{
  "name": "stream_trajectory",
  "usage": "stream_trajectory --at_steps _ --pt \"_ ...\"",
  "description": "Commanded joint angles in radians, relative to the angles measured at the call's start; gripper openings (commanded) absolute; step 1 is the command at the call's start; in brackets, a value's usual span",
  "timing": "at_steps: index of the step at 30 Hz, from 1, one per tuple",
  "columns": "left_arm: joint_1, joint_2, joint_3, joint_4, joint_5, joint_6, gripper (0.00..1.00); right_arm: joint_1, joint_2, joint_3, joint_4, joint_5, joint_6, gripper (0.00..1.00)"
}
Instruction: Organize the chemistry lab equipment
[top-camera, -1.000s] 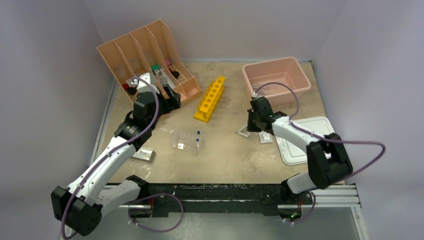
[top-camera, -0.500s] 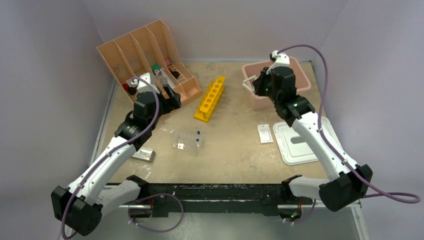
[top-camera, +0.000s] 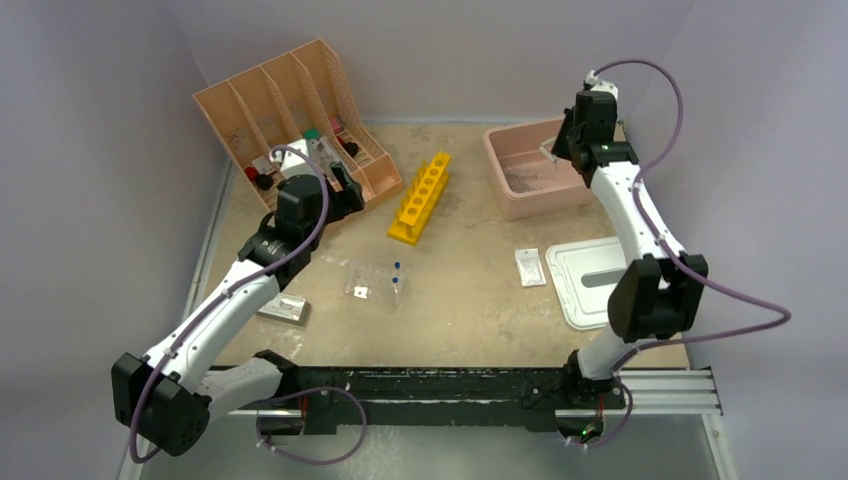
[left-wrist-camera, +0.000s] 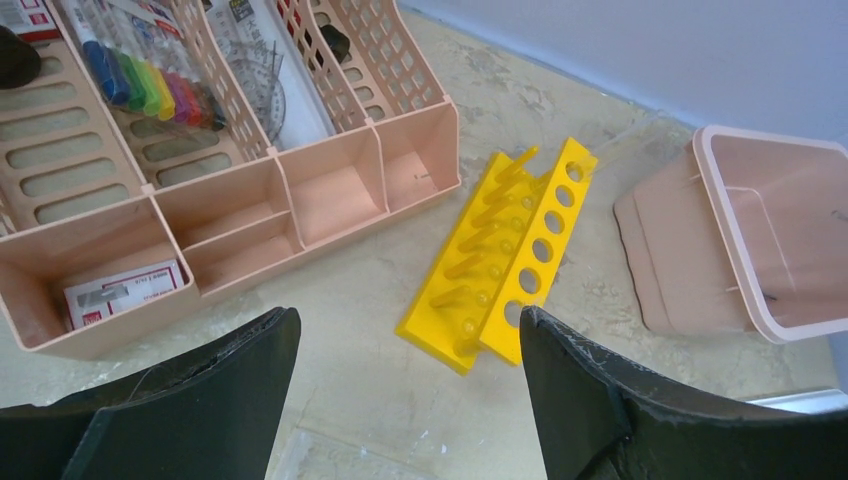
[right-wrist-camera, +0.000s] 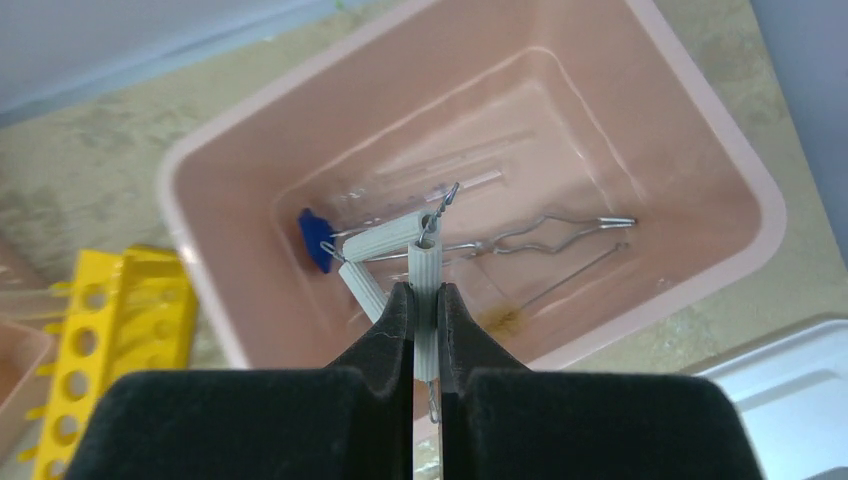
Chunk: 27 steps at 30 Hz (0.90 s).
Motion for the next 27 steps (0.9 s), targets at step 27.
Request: stream_trajectory --at_steps 27 --pt "0.016 0.262 0.199 0.110 0.017 0.095 0.80 -0.124 0.419 0.220 -0.145 0.075 -0.045 0.21"
